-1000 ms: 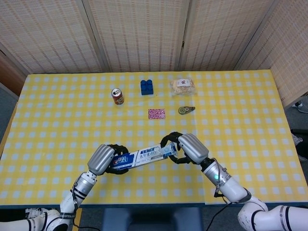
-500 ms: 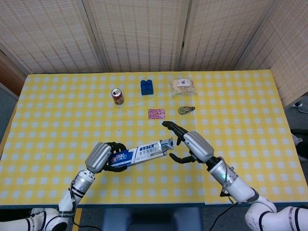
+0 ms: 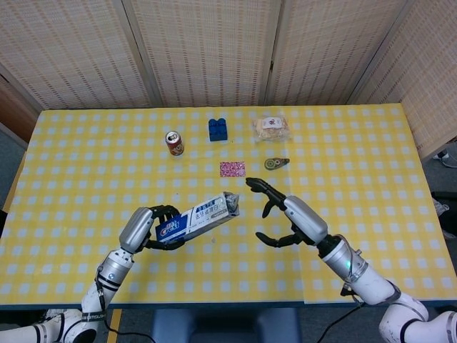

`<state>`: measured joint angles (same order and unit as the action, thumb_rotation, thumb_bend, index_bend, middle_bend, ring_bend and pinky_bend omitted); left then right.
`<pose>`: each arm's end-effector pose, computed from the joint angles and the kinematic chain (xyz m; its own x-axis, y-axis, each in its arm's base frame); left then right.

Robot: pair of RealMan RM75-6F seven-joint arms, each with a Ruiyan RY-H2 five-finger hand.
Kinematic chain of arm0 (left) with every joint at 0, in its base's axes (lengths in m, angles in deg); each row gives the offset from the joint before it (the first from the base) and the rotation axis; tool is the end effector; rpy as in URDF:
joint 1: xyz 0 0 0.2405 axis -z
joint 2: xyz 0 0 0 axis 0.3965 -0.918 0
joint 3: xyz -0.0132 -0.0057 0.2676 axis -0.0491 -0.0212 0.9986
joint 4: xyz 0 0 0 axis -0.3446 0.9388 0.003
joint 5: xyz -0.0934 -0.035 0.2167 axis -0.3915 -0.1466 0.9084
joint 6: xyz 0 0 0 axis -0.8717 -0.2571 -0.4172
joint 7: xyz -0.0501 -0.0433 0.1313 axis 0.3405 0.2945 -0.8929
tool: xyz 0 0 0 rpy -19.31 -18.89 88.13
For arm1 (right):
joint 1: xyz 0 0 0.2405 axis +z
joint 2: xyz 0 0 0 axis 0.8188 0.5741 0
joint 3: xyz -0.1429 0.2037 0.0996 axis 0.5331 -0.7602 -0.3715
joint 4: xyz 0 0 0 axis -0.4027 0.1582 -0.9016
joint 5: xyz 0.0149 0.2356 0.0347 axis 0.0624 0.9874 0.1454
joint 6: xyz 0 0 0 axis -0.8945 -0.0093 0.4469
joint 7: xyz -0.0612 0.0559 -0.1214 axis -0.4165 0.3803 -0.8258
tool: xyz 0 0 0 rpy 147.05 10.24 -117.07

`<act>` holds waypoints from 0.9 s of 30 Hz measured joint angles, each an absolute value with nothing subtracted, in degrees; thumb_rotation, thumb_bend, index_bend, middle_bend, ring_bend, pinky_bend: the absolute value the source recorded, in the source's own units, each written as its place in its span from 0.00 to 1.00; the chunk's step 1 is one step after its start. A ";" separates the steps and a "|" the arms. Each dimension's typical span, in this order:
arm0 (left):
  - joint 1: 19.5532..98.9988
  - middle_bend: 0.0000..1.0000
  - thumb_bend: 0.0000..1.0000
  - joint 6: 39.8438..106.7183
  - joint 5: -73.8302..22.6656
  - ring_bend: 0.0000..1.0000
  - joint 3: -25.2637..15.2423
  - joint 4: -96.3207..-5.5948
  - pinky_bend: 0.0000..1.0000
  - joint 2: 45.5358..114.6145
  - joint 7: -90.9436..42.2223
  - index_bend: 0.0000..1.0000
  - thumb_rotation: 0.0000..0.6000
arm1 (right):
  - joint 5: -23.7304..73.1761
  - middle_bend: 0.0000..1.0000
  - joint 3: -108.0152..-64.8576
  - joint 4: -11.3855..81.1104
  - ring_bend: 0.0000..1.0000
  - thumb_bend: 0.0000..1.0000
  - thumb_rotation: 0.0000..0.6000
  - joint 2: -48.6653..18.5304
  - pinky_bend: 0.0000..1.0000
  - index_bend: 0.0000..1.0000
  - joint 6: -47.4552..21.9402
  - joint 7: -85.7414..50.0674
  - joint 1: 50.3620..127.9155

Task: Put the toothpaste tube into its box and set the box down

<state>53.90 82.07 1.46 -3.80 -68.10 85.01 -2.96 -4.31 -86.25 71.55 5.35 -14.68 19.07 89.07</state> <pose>-0.1548 0.2932 -0.0123 -0.2091 0.2969 0.9317 0.8589 -0.3998 0.3202 -0.1111 -0.2899 0.0808 -0.2450 -0.5357 0.8081 -0.7829 -0.3822 -0.4908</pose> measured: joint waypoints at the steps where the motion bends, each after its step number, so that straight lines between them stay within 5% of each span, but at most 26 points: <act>1: 53.89 0.72 0.17 82.28 1.76 0.56 -3.78 -67.80 0.64 85.11 -2.71 0.66 1.00 | -4.83 0.06 -86.09 71.41 0.13 0.38 1.00 5.68 0.42 0.00 -14.29 20.00 88.98; 9: 53.83 0.72 0.17 82.39 1.59 0.56 -3.77 -66.92 0.64 85.42 -2.44 0.66 1.00 | -9.75 0.11 -84.31 69.00 0.20 0.38 1.00 7.50 0.42 0.00 -10.88 24.87 88.53; 11: 53.83 0.72 0.17 82.29 1.39 0.56 -3.85 -66.87 0.64 85.27 -2.39 0.66 1.00 | -10.27 0.28 -84.08 67.91 0.34 0.37 1.00 7.73 0.47 0.00 -10.01 23.54 88.21; 14: 53.88 0.72 0.17 82.22 1.43 0.56 -3.85 -66.85 0.64 85.02 -2.70 0.66 1.00 | -10.51 0.62 -83.83 66.09 0.64 0.37 1.00 7.85 0.72 0.00 -9.15 18.87 87.56; 16: 53.91 0.72 0.17 82.21 1.45 0.56 -3.87 -66.91 0.64 84.84 -2.82 0.66 1.00 | -10.41 0.74 -83.58 64.82 0.74 0.37 1.00 7.88 0.82 0.00 -8.90 14.97 87.13; 19: 53.92 0.72 0.17 82.21 1.47 0.56 -3.89 -67.12 0.64 84.44 -3.00 0.66 1.00 | -9.84 0.84 -82.97 62.21 0.84 0.41 1.00 7.62 0.91 0.00 -9.07 7.64 86.46; 22: 53.90 0.72 0.17 82.26 1.48 0.56 -3.91 -67.41 0.64 84.07 -3.31 0.66 1.00 | -9.29 0.91 -82.06 58.47 0.89 0.57 1.00 6.31 0.97 0.00 -9.49 0.53 85.85; 27: 53.96 0.72 0.17 82.09 1.37 0.56 -3.94 -67.81 0.64 83.78 -3.42 0.66 1.00 | -9.39 0.94 -79.54 50.29 0.92 0.67 1.00 0.55 0.99 0.00 -10.88 -4.24 85.45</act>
<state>53.96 82.09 1.37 -3.94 -67.81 83.78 -3.42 -9.39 -79.54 50.29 0.55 -10.88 -4.24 85.45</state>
